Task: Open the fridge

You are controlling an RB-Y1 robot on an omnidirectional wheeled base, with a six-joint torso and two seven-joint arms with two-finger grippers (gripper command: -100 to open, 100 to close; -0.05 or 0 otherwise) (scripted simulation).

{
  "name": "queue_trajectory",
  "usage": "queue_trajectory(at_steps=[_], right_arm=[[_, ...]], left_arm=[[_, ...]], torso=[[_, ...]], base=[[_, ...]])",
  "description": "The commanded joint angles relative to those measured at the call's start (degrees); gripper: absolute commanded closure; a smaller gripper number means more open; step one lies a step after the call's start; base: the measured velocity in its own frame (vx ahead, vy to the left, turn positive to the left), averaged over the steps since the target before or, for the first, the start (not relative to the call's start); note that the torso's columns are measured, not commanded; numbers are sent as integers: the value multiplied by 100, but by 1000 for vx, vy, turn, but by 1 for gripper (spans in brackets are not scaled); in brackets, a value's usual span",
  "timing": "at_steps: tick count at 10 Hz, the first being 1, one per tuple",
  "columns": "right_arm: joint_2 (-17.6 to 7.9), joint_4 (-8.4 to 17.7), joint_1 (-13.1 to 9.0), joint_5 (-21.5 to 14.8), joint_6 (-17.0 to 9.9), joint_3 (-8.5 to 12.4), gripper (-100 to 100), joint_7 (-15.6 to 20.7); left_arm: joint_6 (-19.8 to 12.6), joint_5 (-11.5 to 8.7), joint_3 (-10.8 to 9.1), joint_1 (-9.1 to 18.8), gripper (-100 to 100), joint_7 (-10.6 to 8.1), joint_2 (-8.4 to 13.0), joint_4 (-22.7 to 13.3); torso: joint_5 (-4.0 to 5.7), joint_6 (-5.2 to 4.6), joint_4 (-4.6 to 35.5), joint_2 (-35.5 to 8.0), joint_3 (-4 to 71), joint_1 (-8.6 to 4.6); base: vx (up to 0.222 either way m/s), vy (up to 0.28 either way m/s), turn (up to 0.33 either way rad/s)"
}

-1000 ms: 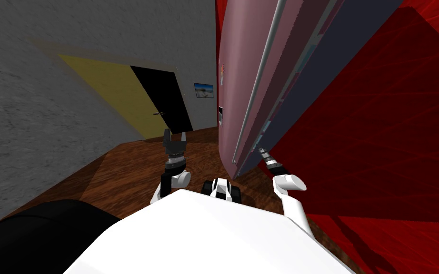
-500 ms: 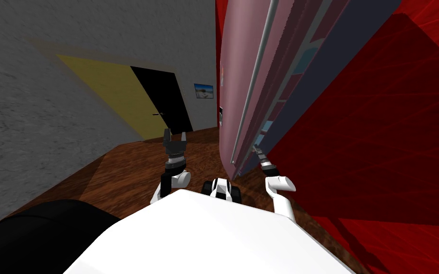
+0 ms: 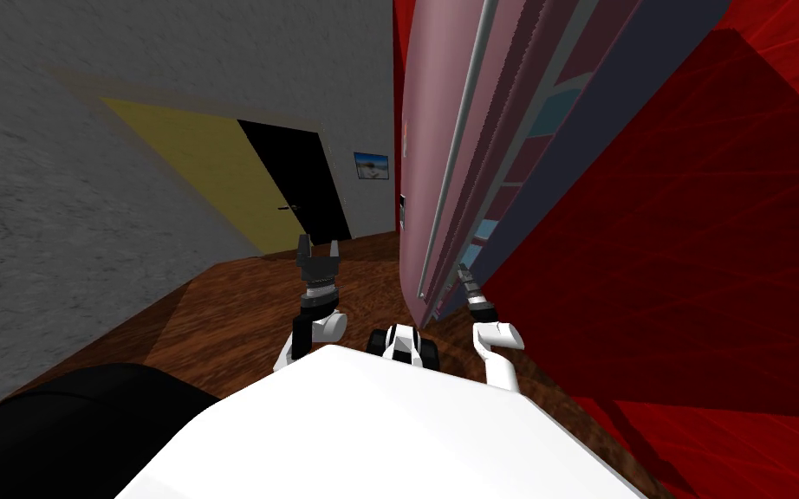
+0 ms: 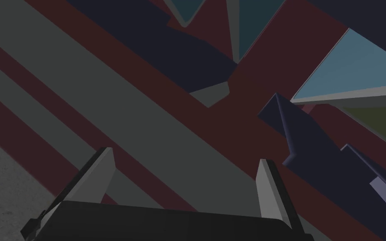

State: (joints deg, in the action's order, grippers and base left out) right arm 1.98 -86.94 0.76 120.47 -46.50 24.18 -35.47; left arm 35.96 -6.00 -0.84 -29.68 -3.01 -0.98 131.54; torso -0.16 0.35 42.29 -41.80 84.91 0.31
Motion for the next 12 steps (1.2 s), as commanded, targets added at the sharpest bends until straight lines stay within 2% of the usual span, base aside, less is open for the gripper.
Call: queue_trajectory(at_steps=[1, 2, 3, 5, 7, 12], right_arm=[[-78, -73, -150, -85, 244, -27, -100, -206], [-78, 12, -65, -55, 152, 20, -100, -132], [0, 0, 0, 0, 0, 0, 100, 0], [-8, -53, -9, 32, 132, 85, 100, -8], [0, -77, 5, 69, 206, 146, 100, 33], [34, -172, 62, 217, 504, 391, 100, 195]], left_arm=[[0, 0, 0, 0, 0, 0, 0, 0], [0, 0, 0, 0, 0, 0, 0, 0], [0, 0, 0, 0, 0, 0, 0, 0], [0, 0, 0, 0, 0, 0, 0, 0], [0, 0, 2, -1, 0, 0, -3, 0], [0, 0, 2, 1, 0, 0, -2, 0]], torso=[[0, 4, 5, 2, 1, -2], [-8, 18, 13, 14, 11, 8], [-2, 8, -3, 2, 2, 12], [17, -14, -23, -1, -5, -17], [0, -17, -13, -25, -21, 44], [8, 9, -3, -3, -4, -8]], base=[[25, 0, -20], [5, -14, -35], [-17, -15, 16], [-12, 53, -43], [-1, 280, -120], [-45, 287, -73]])
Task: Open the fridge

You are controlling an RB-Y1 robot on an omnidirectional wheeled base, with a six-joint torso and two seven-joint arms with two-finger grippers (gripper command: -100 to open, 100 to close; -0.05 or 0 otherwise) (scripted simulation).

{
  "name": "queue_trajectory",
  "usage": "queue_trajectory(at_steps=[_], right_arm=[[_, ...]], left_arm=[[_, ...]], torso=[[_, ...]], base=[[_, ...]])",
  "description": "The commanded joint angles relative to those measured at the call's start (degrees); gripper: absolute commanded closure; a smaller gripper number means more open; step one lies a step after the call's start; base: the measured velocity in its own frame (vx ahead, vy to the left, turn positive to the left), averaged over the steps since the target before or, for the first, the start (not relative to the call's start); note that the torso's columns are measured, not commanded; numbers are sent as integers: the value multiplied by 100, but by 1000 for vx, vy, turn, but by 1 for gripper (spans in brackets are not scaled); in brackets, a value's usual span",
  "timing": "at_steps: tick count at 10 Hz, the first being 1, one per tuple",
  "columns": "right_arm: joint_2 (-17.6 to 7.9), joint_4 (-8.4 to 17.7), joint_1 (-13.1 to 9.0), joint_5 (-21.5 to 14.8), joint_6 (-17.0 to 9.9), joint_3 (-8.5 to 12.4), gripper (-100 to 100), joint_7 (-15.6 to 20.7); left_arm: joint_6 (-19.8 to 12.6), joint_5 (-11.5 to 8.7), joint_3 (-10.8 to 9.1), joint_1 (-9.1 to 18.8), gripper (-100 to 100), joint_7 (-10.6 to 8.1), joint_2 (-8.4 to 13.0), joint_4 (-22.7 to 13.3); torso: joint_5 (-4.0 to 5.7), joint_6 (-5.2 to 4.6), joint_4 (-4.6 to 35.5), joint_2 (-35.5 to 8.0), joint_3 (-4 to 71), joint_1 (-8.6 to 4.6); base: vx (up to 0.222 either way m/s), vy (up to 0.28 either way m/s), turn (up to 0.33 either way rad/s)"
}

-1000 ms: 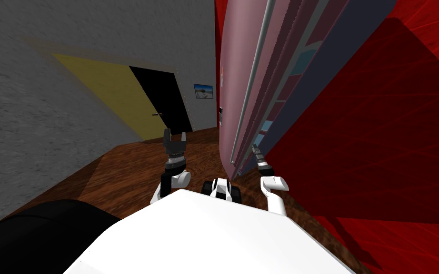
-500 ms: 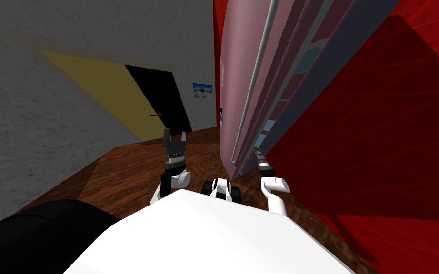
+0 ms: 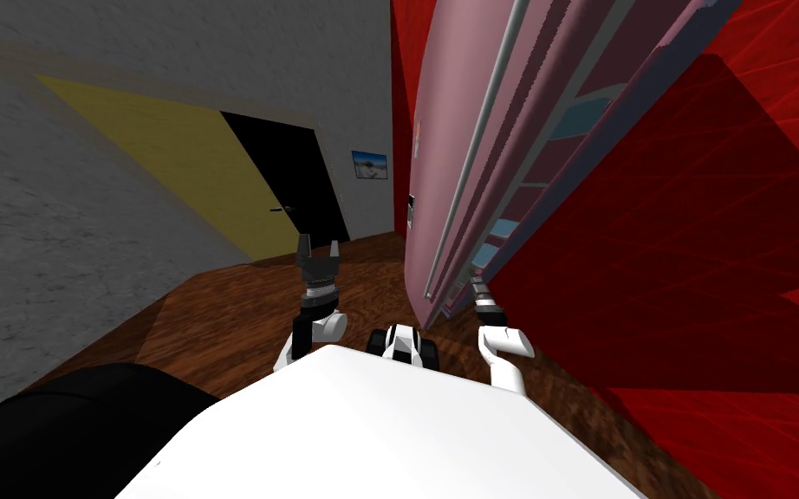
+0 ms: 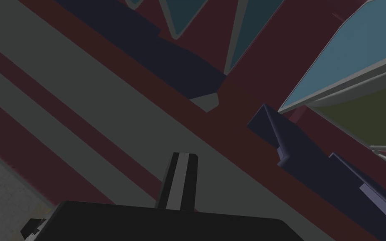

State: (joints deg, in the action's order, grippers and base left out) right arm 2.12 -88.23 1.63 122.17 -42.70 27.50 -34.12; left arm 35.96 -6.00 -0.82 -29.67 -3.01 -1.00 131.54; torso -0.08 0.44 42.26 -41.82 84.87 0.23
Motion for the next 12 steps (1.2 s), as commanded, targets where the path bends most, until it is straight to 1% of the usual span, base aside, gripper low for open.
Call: queue_trajectory(at_steps=[1, 2, 3, 5, 6, 7, 8, 9, 12], right_arm=[[29, -67, -11, 84, 198, 120, 100, 100], [29, -67, -11, 84, 198, 120, 100, 100], [37, -91, 3, 121, 272, 182, 100, 141], [54, -139, 32, 195, 421, 304, 100, 222], [54, -139, 32, 195, 421, 304, 100, 222], [58, -137, 54, 189, 413, 311, 100, 220], [-183, -126, 56, 180, 429, 298, -100, 208], [-355, -116, 53, 172, 439, 286, -100, 194], [-805, -73, 39, 140, 480, 237, -100, 136]], left_arm=[[0, 0, 0, 0, 0, 0, -1, 0], [0, 0, 0, -1, 0, 0, -1, 0], [0, 0, 0, -1, 0, 0, 0, 0], [0, 0, 0, -1, 0, 0, 0, 0], [0, 0, 1, -1, 0, 0, -1, 0], [0, 0, 0, 0, 0, 0, 0, 1], [0, 0, -1, -1, 0, 0, 2, 1], [0, 0, -3, -1, 0, 0, 3, 0], [0, 0, -3, -1, 0, 0, 3, 0]], torso=[[-1, -18, -2, -11, -9, 10], [-2, -24, -4, -4, -6, 9], [0, -3, 0, 2, 0, -11], [-3, -7, -2, 6, 3, 4], [-2, -10, -7, -4, -4, 18], [4, -11, -1, -15, -10, -20], [21, -30, 0, -19, -14, -81], [27, -42, -1, -29, -20, -88], [7, -44, 4, -50, -33, -20]], base=[[-7, 349, -134], [-6, 298, -86], [-13, 296, -61], [-18, 352, -113], [-55, 297, -43], [-32, 114, -8], [-10, 38, 13], [-5, 13, 14], [-7, 2, 19]])
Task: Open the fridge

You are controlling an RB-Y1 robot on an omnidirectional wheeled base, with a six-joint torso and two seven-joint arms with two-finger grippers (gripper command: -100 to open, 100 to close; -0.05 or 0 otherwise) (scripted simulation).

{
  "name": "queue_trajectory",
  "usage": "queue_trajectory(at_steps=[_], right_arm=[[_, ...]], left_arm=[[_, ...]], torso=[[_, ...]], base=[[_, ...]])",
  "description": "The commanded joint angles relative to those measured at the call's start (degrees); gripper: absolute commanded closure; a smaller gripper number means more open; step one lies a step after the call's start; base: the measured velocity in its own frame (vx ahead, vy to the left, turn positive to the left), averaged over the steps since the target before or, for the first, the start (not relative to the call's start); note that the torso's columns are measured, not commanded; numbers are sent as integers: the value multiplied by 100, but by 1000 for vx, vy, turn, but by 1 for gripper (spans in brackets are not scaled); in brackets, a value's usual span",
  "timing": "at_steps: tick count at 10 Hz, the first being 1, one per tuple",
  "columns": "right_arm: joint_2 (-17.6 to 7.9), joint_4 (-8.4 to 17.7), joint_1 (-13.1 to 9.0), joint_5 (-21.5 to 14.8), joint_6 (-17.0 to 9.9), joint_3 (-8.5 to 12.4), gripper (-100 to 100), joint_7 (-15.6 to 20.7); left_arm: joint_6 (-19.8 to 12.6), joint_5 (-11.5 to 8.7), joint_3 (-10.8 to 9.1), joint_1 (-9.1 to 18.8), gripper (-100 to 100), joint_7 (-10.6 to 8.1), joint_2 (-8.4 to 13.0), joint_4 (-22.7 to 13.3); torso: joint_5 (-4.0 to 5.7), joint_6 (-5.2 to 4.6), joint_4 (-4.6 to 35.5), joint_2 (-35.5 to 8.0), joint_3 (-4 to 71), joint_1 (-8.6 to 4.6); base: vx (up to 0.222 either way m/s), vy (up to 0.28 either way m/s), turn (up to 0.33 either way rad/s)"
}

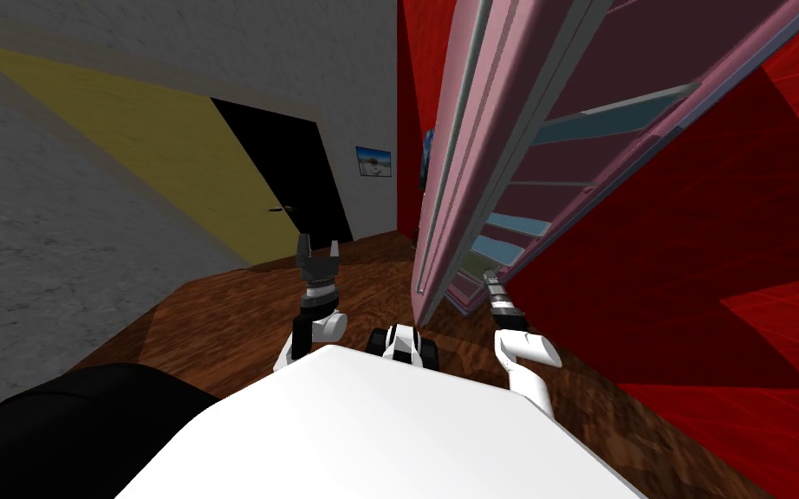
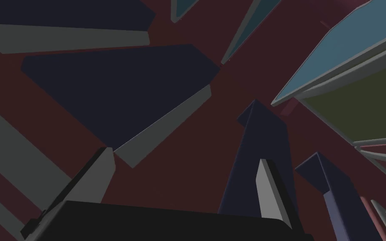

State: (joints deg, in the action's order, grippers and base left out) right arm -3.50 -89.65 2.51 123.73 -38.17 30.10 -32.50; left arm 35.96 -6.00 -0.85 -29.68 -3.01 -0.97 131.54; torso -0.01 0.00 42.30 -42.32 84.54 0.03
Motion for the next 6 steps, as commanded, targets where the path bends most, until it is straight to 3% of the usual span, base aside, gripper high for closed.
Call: queue_trajectory(at_steps=[1, 2, 5, 6], right_arm=[[-352, 85, -54, -28, 43, -41, -100, -49], [-499, 117, -65, -50, 75, -80, -100, -98], [-347, 281, -135, -135, 263, -319, -100, -428], [-445, 337, -159, -166, 327, -399, -100, -538]], left_arm=[[0, 0, 0, 0, 0, 0, 0, 0], [0, 0, 0, 0, 0, 0, 0, 0], [0, 0, 1, 1, 0, 0, -1, 0], [0, 0, 1, 1, 0, 0, -1, 0]], torso=[[-2, 1, 0, 0, 0, 9], [-2, 0, 0, 0, 0, 8], [-4, 1, 1, -4, -2, 16], [-3, 0, 0, 3, 2, 8]], base=[[-16, 24, 25], [-19, 31, 38], [-50, 99, 109], [-43, 98, 84]])
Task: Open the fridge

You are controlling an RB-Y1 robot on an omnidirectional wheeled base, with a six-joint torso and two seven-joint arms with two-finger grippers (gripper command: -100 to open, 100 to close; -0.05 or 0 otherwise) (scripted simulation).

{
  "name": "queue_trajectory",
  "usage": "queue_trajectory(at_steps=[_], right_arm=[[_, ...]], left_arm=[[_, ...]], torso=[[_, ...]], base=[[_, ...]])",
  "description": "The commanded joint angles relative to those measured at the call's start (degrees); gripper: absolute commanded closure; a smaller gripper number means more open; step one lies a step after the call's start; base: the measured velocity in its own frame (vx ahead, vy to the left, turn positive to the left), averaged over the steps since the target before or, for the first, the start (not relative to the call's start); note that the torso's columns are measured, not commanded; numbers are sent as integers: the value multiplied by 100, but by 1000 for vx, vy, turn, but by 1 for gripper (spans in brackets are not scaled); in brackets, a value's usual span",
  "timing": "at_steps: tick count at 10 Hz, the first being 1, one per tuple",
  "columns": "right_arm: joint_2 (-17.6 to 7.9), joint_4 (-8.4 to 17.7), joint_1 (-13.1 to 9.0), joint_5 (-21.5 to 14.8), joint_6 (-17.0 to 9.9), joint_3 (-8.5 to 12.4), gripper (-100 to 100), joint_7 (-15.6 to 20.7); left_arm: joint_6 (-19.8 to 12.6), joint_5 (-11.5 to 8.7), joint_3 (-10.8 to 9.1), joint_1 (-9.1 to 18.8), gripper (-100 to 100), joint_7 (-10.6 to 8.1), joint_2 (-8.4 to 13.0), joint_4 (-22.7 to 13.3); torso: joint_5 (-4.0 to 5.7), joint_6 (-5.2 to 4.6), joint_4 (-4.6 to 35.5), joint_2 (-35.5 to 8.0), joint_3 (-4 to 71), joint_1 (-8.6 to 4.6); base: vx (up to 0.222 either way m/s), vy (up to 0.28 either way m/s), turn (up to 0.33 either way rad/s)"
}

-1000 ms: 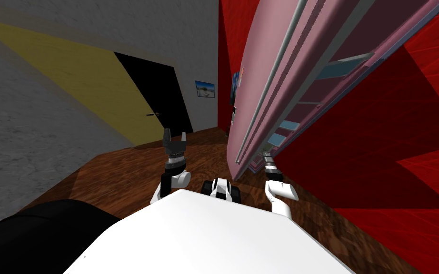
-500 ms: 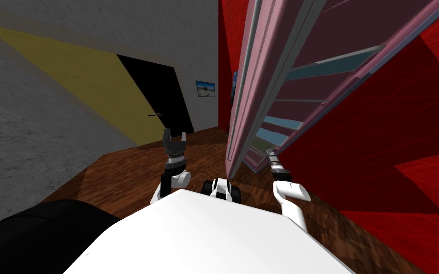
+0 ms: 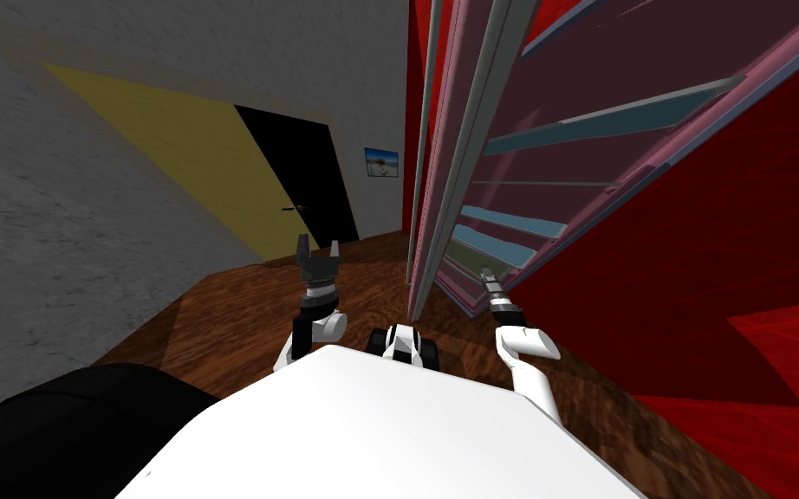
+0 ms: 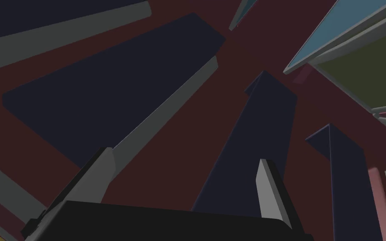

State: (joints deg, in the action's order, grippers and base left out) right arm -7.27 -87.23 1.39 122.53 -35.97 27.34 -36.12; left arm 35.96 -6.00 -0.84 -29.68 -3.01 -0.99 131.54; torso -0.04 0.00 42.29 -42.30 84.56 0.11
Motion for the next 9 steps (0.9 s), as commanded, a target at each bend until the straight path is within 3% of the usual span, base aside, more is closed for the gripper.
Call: queue_trajectory(at_steps=[1, 7, 8, 9], right_arm=[[-122, 142, -67, -70, 162, -194, -100, -273], [662, 240, -124, -90, 300, -375, -100, -554], [611, 233, -107, -86, 277, -366, -100, -520], [548, 203, -205, -158, 449, -409, -100, -654]], left_arm=[[0, 0, 0, 0, 0, 0, 0, 0], [0, 0, -1, -1, 0, 0, 1, 0], [0, 0, -1, -1, 0, 0, 1, 0], [0, 0, -1, -1, 0, 0, 1, 0]], torso=[[4, -1, -1, 2, 2, -16], [6, -1, -2, 5, 4, -20], [6, -1, -1, 4, 3, -19], [5, -1, -1, 3, 2, -18]], base=[[-42, 86, 96], [-24, 47, 45], [-2, 6, 3], [26, 7, 52]])
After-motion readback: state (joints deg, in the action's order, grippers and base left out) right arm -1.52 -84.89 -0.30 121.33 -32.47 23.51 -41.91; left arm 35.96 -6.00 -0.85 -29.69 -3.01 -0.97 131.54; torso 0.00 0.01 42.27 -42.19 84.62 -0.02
